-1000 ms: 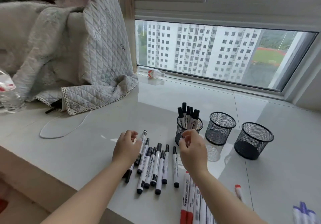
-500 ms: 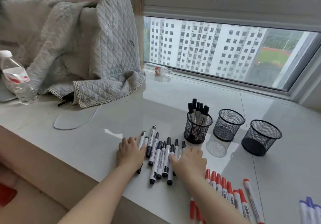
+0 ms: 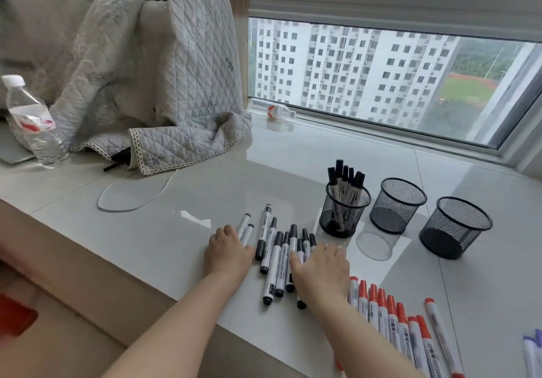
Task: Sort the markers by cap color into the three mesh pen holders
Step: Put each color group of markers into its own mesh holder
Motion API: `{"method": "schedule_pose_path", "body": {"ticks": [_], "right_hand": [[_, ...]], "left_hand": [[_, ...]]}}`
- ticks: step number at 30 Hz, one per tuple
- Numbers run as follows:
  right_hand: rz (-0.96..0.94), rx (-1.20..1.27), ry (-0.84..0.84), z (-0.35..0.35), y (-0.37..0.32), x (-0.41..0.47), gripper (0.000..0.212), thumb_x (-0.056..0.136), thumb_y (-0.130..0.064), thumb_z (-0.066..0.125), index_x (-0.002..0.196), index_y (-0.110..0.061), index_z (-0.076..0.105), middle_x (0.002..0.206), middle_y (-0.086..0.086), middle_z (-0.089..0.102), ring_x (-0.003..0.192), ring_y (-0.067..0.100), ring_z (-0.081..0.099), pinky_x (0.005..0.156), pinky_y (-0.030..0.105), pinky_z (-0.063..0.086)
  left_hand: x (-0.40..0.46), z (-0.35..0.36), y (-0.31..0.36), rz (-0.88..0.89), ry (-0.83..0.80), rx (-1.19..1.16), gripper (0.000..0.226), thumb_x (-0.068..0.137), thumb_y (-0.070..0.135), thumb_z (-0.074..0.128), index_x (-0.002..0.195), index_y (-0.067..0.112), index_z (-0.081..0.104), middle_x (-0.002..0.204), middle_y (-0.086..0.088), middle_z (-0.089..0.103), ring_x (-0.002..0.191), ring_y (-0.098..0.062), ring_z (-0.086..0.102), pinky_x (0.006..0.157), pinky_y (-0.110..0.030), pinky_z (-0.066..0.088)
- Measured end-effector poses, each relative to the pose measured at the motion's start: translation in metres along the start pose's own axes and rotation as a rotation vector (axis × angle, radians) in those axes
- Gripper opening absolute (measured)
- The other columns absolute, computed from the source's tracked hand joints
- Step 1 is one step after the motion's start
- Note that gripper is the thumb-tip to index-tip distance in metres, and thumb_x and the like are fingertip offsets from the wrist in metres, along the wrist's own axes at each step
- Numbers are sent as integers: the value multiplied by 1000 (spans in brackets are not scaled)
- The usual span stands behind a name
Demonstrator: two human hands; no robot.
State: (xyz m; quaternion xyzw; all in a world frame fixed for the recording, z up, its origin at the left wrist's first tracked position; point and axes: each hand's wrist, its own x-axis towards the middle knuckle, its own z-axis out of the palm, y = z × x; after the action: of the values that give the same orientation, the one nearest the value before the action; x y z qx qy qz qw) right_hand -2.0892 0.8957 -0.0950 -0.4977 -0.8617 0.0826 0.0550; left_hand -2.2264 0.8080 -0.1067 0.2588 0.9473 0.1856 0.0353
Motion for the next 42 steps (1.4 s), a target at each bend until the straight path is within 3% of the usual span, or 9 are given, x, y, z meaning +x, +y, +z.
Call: {"method": "schedule_pose_path", "body": {"ticks": [4, 11, 16, 22, 25, 29, 34, 38, 42], "right_hand": [[7, -66, 5, 1, -3, 1, 62, 90, -57, 26, 120, -7, 48, 120, 11, 52, 115, 27, 42, 95, 37, 33], [15, -66, -27, 8, -14, 5, 61, 90, -55, 26, 120, -7, 47, 120, 11, 54, 112, 27, 45, 92, 37, 34], [32, -61, -39, 8, -17, 7, 60, 91, -53, 27, 119, -5, 48, 121, 12, 54, 113, 28, 47, 92, 37, 36], [36, 11, -94, 5, -22, 8, 52, 92, -48, 31, 115, -4, 50, 116, 11, 58, 107, 28, 53, 84, 35, 40], [75, 86, -152, 2, -22, 11, 49, 90, -51, 36, 108, -8, 53, 108, 8, 61, 99, 27, 57, 73, 33, 40], [122, 224, -262, -6, -17, 18, 35, 88, -50, 46, 80, -16, 50, 77, 0, 55, 77, 23, 55, 62, 26, 39], [74, 259, -232, -20, -10, 23, 28, 86, -39, 50, 84, -12, 60, 82, 4, 62, 73, 24, 57, 62, 27, 43], [12, 532, -142, -37, -3, 28, 25, 84, -26, 53, 63, -13, 49, 63, 2, 54, 64, 25, 58, 51, 27, 39], [59, 1051, -116, -70, 7, 38, 14, 85, -8, 55, 72, -9, 52, 59, 4, 55, 45, 10, 59, 46, 25, 50]], "left_hand": [[-1, -3, -1, -8, 18, -35, 32, 89, 19, 44, 114, 0, 44, 119, -17, 56, 111, -32, 52, 88, -36, 40], [2, -6, -3, -22, 19, -65, 32, 90, 24, 44, 111, 0, 48, 113, -16, 60, 103, -32, 56, 80, -34, 42], [-5, -8, -10, -39, 115, -316, 25, 91, 24, 46, 100, 1, 48, 99, -19, 61, 82, -30, 54, 66, -33, 38], [-8, -7, -20, -62, 229, -553, 23, 93, 24, 49, 92, 1, 48, 88, -23, 63, 76, -34, 55, 61, -35, 37], [-7, -6, -21, -82, 221, -608, 24, 92, 25, 48, 92, 1, 50, 81, -20, 66, 77, -35, 60, 65, -39, 46], [-6, -4, -21, -99, 214, -638, 25, 91, 27, 49, 91, 2, 50, 79, -18, 65, 75, -35, 62, 66, -40, 49], [-6, -8, -17, -133, 115, -618, 20, 84, 29, 57, 82, 11, 48, 71, -4, 56, 65, -27, 55, 53, -30, 39], [2, -13, -13, -163, 22, -634, 20, 82, 32, 58, 81, 13, 52, 75, -3, 57, 69, -22, 54, 53, -28, 35], [8, -23, 16, -110, 33, -708, 23, 87, 30, 54, 69, 17, 49, 68, 0, 54, 65, -19, 51, 53, -28, 34]]}}
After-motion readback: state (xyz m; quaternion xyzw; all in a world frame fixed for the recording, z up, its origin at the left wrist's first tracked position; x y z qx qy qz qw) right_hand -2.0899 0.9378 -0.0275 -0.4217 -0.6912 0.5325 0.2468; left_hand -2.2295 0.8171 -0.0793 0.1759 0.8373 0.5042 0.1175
